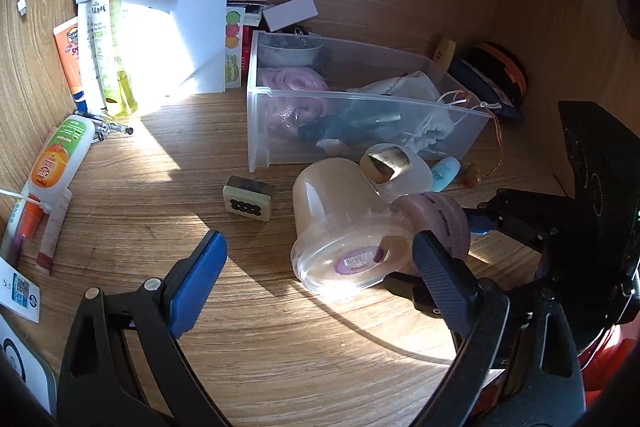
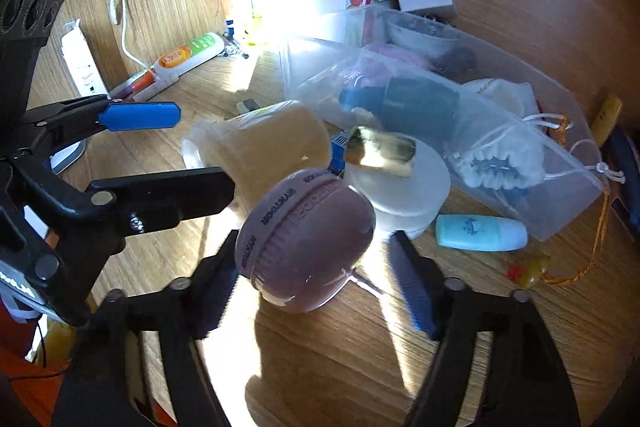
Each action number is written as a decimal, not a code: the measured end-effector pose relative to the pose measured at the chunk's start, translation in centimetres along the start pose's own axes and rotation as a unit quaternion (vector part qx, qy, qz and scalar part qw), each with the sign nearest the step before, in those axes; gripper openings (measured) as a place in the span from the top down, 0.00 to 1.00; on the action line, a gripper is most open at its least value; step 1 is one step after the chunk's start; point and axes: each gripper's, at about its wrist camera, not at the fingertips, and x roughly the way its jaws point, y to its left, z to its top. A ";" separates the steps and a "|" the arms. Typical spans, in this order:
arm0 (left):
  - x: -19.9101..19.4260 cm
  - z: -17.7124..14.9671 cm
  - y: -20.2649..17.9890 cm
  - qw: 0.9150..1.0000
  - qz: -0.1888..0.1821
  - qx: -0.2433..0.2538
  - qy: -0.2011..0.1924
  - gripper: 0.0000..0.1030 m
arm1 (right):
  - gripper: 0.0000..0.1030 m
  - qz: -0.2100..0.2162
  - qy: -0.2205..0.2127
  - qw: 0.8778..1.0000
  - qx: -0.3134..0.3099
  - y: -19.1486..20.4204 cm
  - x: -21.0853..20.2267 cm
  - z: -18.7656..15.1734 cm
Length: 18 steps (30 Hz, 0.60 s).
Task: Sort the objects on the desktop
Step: 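Grasp the white round tub with left tool while right tool grasps pink round container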
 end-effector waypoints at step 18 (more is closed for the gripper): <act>3.9 -0.3 -1.5 0.999 0.024 -0.012 0.035 0.06 | 0.43 -0.027 -0.049 0.997 0.057 -4.8 -5.0 -2.1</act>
